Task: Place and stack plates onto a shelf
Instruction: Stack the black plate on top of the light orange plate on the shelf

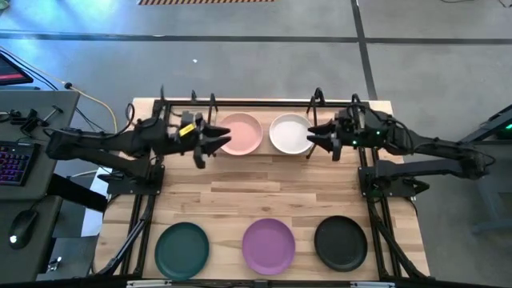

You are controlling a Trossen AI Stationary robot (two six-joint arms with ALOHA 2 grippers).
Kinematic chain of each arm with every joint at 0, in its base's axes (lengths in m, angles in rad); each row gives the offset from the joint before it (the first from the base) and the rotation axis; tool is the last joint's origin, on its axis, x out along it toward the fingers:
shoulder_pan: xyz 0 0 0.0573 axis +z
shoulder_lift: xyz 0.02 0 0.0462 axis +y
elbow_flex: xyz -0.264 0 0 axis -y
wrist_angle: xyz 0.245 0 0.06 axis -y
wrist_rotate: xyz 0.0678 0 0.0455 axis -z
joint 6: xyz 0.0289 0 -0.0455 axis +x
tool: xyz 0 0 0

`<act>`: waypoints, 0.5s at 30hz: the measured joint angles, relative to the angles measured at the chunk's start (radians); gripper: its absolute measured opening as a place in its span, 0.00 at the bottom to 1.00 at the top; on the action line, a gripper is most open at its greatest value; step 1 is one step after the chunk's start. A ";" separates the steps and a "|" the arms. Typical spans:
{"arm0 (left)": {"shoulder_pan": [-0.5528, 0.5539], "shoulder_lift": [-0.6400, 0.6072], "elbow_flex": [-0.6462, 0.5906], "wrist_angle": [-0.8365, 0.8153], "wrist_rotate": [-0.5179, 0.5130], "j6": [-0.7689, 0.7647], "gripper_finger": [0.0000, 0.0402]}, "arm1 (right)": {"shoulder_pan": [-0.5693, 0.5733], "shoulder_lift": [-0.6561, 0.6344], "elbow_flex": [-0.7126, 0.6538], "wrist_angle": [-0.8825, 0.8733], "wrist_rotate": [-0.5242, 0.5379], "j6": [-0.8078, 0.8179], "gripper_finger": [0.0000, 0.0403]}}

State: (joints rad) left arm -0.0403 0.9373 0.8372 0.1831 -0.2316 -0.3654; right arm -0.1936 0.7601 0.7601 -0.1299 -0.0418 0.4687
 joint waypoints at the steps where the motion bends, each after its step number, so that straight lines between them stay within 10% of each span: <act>1: -0.010 -0.020 -0.027 0.008 -0.009 -0.001 0.36 | 0.007 0.008 -0.005 0.018 0.005 -0.009 0.47; 15: -0.040 -0.171 -0.196 0.066 -0.051 -0.018 0.36 | 0.032 0.065 -0.007 0.026 0.010 -0.060 0.47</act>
State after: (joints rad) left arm -0.0799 0.7658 0.6410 0.2491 -0.2825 -0.3838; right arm -0.1619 0.8249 0.7532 -0.1041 -0.0313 0.4084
